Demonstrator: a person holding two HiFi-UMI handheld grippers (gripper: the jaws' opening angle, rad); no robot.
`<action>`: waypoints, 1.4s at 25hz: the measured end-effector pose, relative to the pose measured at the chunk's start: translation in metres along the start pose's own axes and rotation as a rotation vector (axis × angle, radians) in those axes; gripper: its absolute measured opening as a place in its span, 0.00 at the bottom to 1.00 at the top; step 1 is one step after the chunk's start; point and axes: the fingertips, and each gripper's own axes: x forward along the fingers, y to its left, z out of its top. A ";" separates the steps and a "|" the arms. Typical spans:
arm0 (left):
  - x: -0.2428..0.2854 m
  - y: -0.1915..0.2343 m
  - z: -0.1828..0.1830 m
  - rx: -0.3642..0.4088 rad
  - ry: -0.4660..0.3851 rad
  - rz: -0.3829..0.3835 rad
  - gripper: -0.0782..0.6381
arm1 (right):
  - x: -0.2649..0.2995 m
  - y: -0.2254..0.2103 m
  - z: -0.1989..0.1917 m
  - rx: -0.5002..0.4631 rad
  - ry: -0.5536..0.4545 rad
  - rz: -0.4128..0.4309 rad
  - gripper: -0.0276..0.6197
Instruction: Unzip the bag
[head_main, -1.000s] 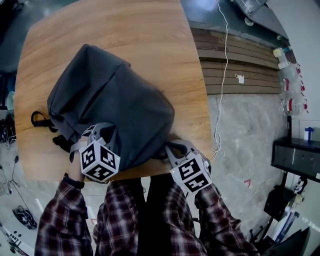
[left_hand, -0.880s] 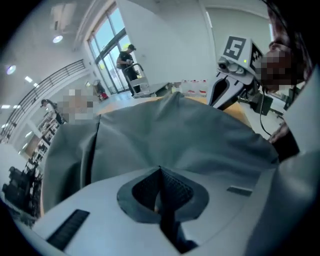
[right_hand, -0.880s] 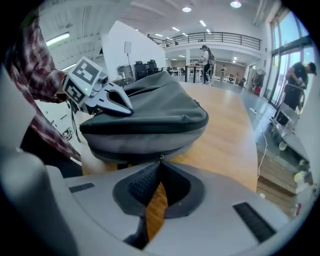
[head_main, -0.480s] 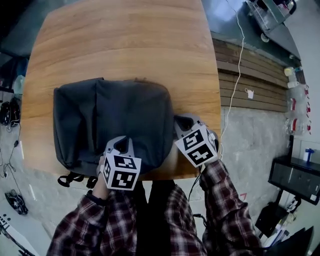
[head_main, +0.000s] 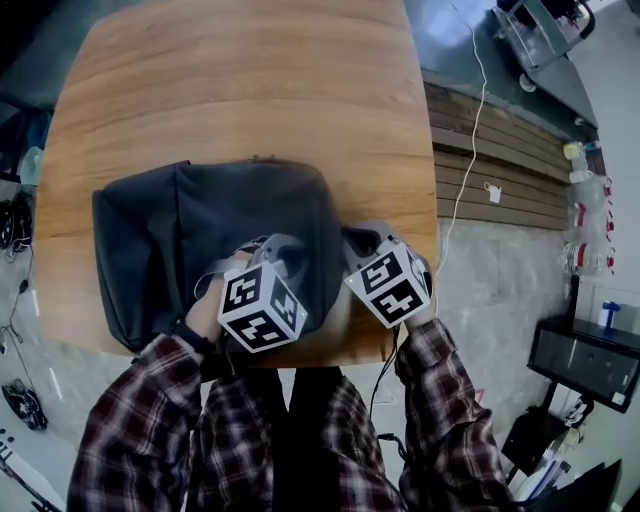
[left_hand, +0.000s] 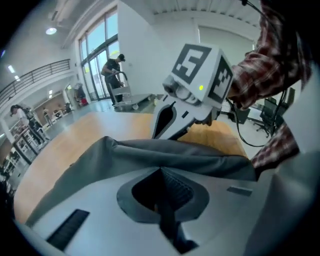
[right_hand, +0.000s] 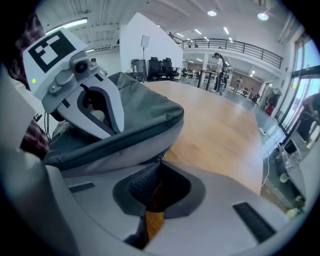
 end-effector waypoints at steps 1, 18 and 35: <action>0.005 0.000 -0.003 0.012 0.006 -0.029 0.12 | 0.000 0.001 -0.002 0.006 0.003 0.002 0.07; 0.044 0.048 0.025 -0.196 -0.019 -0.054 0.12 | -0.058 0.100 -0.047 0.237 -0.054 0.058 0.07; -0.029 0.068 0.010 -0.233 -0.032 0.099 0.12 | -0.046 0.077 -0.032 0.272 -0.112 -0.010 0.07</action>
